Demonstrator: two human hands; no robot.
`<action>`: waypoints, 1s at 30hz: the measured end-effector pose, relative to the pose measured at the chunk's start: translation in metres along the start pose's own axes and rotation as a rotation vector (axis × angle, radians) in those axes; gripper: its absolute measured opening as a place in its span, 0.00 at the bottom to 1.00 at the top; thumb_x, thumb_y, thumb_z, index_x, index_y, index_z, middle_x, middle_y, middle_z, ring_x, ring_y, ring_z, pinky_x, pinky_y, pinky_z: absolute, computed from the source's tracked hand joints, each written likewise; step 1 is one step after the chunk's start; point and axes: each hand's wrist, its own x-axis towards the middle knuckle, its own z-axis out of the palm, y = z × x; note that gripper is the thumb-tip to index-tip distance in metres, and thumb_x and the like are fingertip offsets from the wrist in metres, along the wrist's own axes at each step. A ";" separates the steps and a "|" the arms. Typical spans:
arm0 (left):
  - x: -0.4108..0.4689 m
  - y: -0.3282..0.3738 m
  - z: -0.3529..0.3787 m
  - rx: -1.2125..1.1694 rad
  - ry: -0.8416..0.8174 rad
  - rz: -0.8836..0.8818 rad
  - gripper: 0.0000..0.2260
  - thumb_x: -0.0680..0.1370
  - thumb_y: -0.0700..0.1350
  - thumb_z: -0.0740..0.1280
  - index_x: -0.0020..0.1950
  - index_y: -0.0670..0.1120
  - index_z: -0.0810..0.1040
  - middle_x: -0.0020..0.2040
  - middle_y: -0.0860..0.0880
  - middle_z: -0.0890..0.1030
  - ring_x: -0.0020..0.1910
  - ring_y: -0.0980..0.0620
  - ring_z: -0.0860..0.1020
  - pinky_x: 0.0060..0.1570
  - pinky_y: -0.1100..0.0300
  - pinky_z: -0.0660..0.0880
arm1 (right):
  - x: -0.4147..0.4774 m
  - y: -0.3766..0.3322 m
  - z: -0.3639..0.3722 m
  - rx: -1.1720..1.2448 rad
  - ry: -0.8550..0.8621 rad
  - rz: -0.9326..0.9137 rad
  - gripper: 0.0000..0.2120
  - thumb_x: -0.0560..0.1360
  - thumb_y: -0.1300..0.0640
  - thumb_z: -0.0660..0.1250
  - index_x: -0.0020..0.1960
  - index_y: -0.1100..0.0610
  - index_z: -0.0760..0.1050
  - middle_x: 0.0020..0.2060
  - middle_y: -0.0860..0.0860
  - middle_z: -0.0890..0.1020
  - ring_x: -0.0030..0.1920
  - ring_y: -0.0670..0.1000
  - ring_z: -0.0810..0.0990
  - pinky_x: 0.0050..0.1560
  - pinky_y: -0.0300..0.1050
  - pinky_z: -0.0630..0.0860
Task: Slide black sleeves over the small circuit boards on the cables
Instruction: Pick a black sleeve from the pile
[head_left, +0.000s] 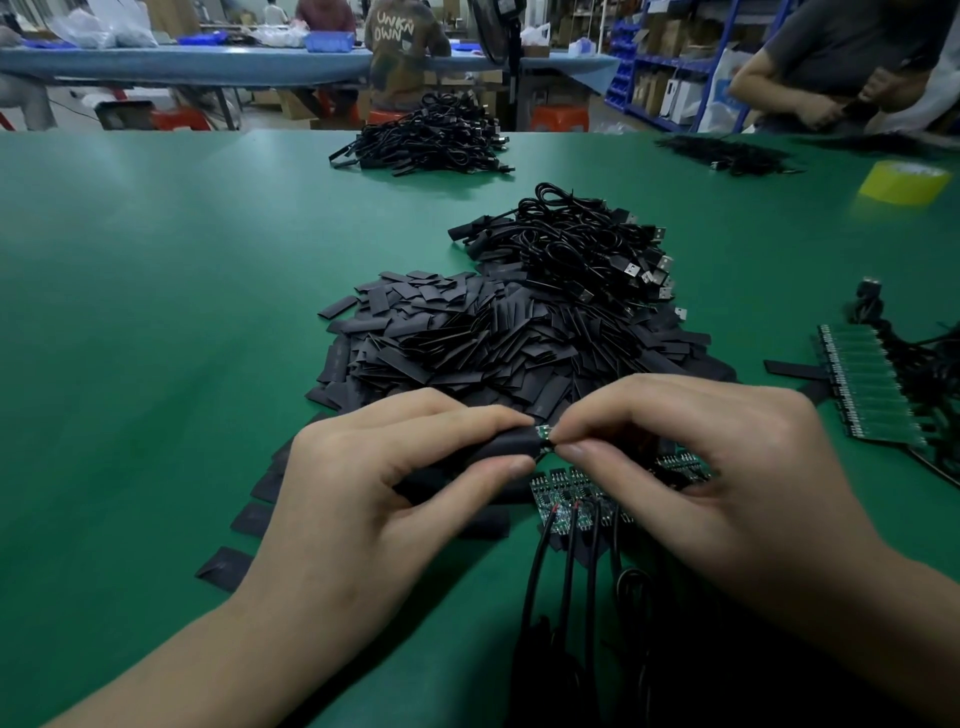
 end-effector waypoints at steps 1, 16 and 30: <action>0.000 -0.001 0.000 0.002 -0.001 0.000 0.09 0.74 0.49 0.74 0.54 0.50 0.86 0.45 0.58 0.84 0.44 0.62 0.82 0.46 0.71 0.74 | 0.000 0.000 0.000 -0.002 0.000 0.002 0.04 0.77 0.56 0.71 0.48 0.55 0.84 0.41 0.43 0.84 0.41 0.39 0.80 0.44 0.31 0.75; 0.003 -0.001 0.002 -0.008 0.036 -0.035 0.10 0.74 0.47 0.73 0.55 0.53 0.86 0.45 0.57 0.81 0.45 0.58 0.81 0.47 0.69 0.71 | 0.002 -0.001 -0.002 0.335 -0.077 0.289 0.02 0.76 0.50 0.70 0.47 0.45 0.82 0.38 0.43 0.85 0.39 0.48 0.84 0.39 0.43 0.78; 0.003 -0.002 0.003 -0.131 0.114 -0.121 0.24 0.69 0.57 0.77 0.63 0.53 0.82 0.56 0.57 0.83 0.58 0.53 0.82 0.59 0.61 0.76 | 0.000 -0.008 0.004 0.142 -0.002 0.123 0.01 0.76 0.53 0.73 0.46 0.49 0.84 0.36 0.40 0.83 0.39 0.41 0.83 0.38 0.36 0.76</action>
